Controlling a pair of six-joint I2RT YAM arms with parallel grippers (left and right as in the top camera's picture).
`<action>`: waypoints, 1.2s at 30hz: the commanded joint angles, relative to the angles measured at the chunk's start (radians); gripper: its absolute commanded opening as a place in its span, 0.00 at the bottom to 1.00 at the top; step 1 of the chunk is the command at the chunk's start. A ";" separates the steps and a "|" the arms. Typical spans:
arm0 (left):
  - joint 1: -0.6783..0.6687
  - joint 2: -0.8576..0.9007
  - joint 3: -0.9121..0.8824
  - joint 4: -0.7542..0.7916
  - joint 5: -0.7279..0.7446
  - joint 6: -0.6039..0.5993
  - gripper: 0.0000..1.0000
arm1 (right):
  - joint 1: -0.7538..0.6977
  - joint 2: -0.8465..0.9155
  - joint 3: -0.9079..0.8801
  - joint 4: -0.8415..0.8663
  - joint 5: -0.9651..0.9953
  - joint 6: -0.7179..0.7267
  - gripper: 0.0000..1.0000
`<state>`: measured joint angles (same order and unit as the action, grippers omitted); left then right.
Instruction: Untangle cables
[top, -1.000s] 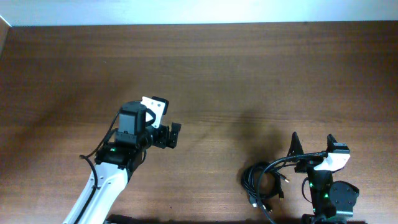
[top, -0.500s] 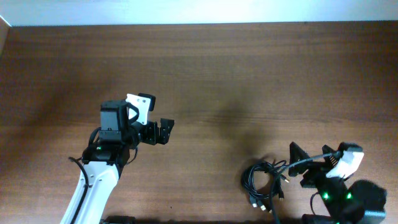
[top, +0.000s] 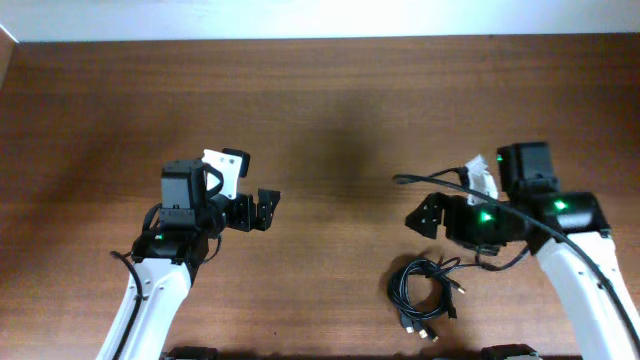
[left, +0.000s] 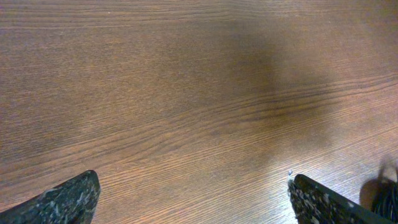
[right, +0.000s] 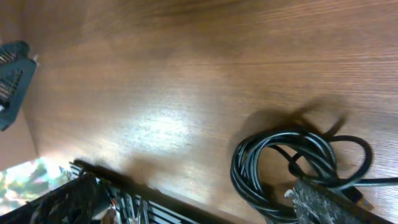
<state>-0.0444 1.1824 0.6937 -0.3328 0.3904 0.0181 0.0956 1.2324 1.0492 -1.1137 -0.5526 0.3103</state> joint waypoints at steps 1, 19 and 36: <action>0.003 0.000 0.015 0.005 0.014 -0.006 0.99 | 0.079 0.070 0.013 0.003 -0.015 0.031 0.99; 0.004 0.000 0.015 0.006 0.014 -0.006 0.99 | 0.332 0.338 -0.352 0.390 0.217 0.491 0.39; 0.003 0.000 0.015 0.068 0.195 -0.006 0.99 | 0.330 0.337 0.061 0.895 -0.042 0.382 0.23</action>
<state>-0.0444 1.1835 0.6941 -0.2890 0.4568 0.0174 0.4206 1.5757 1.0927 -0.2249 -0.5327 0.6594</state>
